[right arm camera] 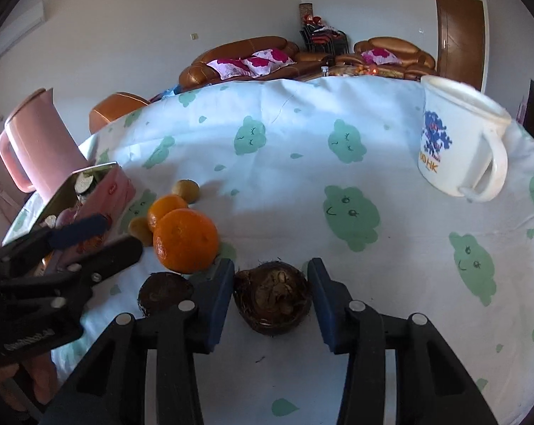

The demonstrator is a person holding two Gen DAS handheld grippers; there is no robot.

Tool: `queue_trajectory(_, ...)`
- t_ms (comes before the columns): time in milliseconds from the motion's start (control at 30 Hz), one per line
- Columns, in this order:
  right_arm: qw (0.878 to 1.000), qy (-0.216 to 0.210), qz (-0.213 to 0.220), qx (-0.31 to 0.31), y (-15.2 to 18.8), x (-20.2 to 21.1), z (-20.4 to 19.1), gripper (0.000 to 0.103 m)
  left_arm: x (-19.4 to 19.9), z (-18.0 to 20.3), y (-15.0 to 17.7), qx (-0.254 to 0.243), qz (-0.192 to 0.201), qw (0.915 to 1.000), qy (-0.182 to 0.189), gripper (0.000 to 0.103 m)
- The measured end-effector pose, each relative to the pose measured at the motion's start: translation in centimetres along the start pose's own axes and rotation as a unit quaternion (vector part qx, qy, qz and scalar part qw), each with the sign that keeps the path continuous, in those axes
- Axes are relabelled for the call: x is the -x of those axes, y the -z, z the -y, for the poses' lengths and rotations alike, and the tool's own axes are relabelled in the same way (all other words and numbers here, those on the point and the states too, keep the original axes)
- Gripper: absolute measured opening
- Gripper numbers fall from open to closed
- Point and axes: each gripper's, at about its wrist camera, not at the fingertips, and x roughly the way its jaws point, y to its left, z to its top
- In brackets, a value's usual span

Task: Organize fruits
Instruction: 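Move the left gripper to an orange while the right gripper moves to a brown taro ball, then grasp the orange with the left gripper while the right gripper grasps the brown taro ball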

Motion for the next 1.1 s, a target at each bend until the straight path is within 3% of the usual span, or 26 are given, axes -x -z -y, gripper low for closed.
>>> queue_trajectory(100, 1.000, -0.001, 0.001, -0.004, 0.1, 0.1, 0.1, 0.045, -0.3, 1.0, -0.3, -0.010, 0.000, 0.9999, 0.010, 0.058)
queue_trajectory(200, 1.000, 0.027, 0.006, -0.013, 0.1, 0.3, 0.4, 0.045, -0.9, 1.6, -0.8, -0.015, -0.007, 0.9997, 0.020, 0.058)
queue_trajectory(267, 0.998, 0.051, 0.014, -0.028, 0.1, 0.8, 0.9, 0.044, -1.6, 1.7, -1.1, -0.011, -0.019, 0.9994, 0.028, 0.050)
queue_trajectory(433, 0.996, 0.063, 0.029, -0.052, 0.1, 1.5, 1.9, 0.044, -2.4, 2.7, -0.9, -0.019, -0.032, 0.9987, 0.036, 0.044)
queue_trajectory(1100, 0.997, 0.066, 0.025, -0.043, 0.1, 1.2, 1.5, 0.040, -3.3, 4.6, -1.6, -0.081, -0.005, 0.9967, 0.001, 0.045)
